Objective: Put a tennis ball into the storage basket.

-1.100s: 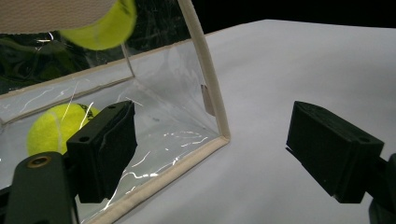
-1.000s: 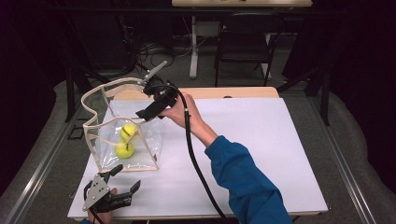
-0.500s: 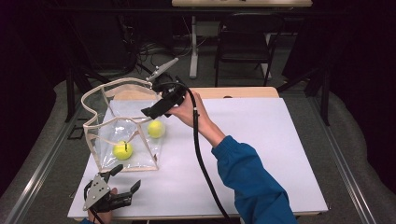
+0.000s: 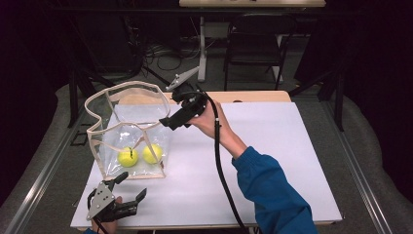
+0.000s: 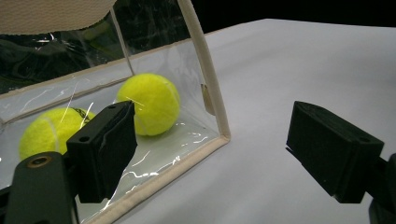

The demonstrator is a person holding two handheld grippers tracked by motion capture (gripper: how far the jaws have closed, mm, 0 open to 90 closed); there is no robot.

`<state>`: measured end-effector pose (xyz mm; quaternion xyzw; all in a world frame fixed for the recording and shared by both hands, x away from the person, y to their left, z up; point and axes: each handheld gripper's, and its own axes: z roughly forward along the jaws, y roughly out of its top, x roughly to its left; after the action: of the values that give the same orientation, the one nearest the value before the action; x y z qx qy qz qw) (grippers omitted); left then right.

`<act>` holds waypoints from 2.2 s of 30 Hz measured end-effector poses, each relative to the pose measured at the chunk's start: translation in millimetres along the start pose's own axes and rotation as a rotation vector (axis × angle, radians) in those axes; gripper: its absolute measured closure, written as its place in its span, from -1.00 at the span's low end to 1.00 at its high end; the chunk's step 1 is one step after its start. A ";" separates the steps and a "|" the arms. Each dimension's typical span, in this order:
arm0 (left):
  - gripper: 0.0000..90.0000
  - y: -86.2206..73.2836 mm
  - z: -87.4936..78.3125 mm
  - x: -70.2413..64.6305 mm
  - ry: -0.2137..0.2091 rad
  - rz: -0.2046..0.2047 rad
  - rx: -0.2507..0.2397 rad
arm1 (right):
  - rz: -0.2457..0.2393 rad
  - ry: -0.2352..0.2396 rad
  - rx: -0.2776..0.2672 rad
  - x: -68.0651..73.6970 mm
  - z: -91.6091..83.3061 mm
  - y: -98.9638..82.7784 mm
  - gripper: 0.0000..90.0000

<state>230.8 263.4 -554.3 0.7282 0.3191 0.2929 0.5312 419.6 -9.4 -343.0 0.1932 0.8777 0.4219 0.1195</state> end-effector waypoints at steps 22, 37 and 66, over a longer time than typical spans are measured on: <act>-0.65 0.1 0.5 -0.8 -0.002 0.000 0.002 | 0.023 -0.022 0.008 -6.7 -28.0 -49.1 -1.00; -0.65 0.1 1.1 -0.4 -0.003 0.004 0.006 | 0.041 -0.071 0.081 -15.5 -35.5 -93.2 -1.00; -0.65 0.2 0.7 -1.0 -0.001 0.001 0.003 | 0.133 -0.100 0.075 -20.6 -53.3 -164.1 -1.00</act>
<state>230.8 262.2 -554.4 0.7294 0.3190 0.2924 0.5298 379.1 -148.9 -438.3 0.2763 0.8709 0.3857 0.1277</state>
